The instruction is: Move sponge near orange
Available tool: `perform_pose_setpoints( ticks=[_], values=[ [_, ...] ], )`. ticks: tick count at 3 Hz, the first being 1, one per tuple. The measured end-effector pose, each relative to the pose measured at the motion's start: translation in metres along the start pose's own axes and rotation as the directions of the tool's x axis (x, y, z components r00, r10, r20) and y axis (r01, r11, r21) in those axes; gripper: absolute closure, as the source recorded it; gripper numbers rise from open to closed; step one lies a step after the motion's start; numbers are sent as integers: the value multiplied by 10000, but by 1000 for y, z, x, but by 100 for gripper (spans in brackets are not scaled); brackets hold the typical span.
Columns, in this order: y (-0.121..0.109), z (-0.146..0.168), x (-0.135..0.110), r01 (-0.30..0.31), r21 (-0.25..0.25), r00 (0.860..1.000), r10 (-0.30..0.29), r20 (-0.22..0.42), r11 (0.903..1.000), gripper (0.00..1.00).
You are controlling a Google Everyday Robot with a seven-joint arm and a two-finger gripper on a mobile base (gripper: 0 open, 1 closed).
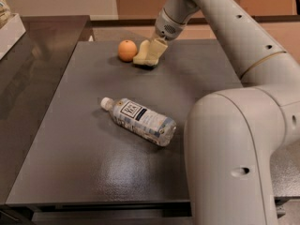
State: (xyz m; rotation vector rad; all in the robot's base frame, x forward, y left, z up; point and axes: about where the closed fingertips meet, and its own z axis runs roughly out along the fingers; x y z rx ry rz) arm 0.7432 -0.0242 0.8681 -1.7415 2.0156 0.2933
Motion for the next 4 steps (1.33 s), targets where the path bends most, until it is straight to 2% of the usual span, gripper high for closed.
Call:
perform_pose_setpoints(
  ticks=[3,4],
  values=[
    [-5,14,2,-122,-44,9999,122,-112,9999,17],
    [-5,18,1,-121,-71,9999,121,-106,9999,0]
  ],
)
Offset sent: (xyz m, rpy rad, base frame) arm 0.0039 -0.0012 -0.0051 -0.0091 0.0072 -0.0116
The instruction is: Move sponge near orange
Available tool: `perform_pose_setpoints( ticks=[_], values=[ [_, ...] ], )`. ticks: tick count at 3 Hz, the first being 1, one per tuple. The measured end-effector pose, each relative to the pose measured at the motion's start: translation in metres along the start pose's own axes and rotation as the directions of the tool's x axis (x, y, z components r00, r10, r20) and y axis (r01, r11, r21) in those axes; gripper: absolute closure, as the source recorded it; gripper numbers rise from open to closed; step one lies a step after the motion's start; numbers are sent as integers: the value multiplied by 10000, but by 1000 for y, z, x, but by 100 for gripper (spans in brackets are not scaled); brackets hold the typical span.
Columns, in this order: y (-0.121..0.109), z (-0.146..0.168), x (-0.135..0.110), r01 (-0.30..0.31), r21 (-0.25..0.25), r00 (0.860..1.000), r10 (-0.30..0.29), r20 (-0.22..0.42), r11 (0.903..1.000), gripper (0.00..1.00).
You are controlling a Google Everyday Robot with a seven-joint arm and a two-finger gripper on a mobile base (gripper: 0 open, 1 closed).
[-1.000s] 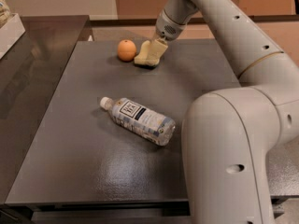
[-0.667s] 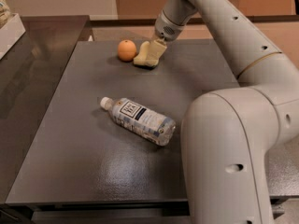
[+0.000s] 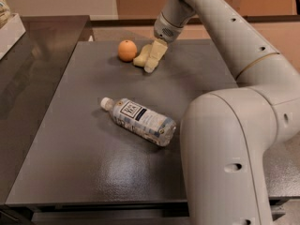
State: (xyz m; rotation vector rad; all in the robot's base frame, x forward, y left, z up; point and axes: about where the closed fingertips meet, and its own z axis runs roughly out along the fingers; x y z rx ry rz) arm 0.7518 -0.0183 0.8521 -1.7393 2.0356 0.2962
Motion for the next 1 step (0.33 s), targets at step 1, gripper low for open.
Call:
perform_pose_setpoints(
  ticks=[1],
  values=[
    [0,0,0,0,-1,10000,0,0,10000,0]
  ],
)
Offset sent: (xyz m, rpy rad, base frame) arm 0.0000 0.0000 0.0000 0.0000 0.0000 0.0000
